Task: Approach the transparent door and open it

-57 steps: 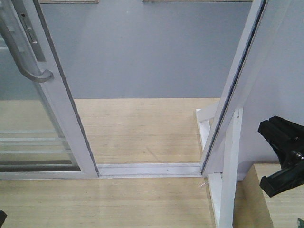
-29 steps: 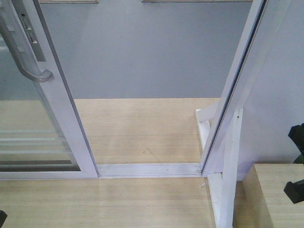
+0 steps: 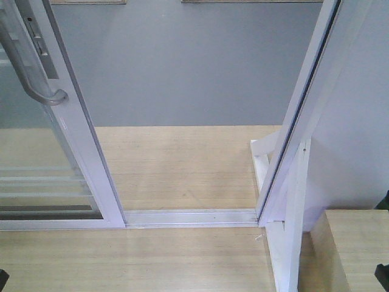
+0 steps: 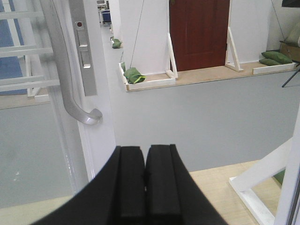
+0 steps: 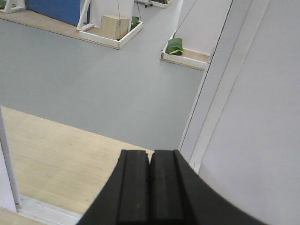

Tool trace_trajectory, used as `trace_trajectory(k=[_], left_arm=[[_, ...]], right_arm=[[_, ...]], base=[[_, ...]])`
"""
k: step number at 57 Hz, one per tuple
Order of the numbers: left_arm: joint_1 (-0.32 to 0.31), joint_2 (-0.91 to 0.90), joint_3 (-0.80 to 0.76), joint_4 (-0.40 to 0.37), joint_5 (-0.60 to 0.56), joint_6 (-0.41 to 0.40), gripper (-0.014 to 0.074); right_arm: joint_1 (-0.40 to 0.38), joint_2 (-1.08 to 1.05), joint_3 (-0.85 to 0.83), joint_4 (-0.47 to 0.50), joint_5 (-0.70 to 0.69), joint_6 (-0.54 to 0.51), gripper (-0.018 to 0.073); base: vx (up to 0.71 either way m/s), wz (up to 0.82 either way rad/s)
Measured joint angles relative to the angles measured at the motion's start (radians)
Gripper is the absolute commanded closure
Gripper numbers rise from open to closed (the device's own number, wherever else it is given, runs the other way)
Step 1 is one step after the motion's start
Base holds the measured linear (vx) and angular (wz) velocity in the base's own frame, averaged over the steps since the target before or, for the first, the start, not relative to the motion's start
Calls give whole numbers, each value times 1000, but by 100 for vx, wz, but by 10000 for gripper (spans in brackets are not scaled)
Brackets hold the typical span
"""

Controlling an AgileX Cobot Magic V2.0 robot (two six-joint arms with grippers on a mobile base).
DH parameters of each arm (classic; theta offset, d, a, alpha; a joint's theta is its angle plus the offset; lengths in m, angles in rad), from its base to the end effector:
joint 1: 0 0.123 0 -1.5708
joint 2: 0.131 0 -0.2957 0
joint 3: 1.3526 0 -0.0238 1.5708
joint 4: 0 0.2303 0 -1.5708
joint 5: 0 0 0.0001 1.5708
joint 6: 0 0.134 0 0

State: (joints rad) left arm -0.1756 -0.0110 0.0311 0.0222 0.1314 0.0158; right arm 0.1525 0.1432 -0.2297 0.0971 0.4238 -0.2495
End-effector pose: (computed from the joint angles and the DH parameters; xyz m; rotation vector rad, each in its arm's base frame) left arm 0.0673 -0.0116 0.1889 0.1720 1.6270 -0.1032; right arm 0.0662 0.0156 0.2333 -0.3118 1.7921 0.0303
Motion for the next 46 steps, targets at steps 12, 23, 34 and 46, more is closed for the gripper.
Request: trace_trajectory(k=[12, 23, 34, 46], left_arm=[[0, 0, 0, 0, 0, 0, 603], [0, 0, 0, 0, 0, 0, 603], [0, 0, 0, 0, 0, 0, 603], [0, 0, 0, 0, 0, 0, 603]], right_arm=[[0, -12, 154, 41, -200, 29, 566], [-2, -142, 257, 46, -278, 29, 566], [-11, -153, 259, 46, -262, 29, 566], [-11, -153, 259, 46, -261, 29, 566]], base=[[0, 0], [0, 0], [0, 0], [0, 0]])
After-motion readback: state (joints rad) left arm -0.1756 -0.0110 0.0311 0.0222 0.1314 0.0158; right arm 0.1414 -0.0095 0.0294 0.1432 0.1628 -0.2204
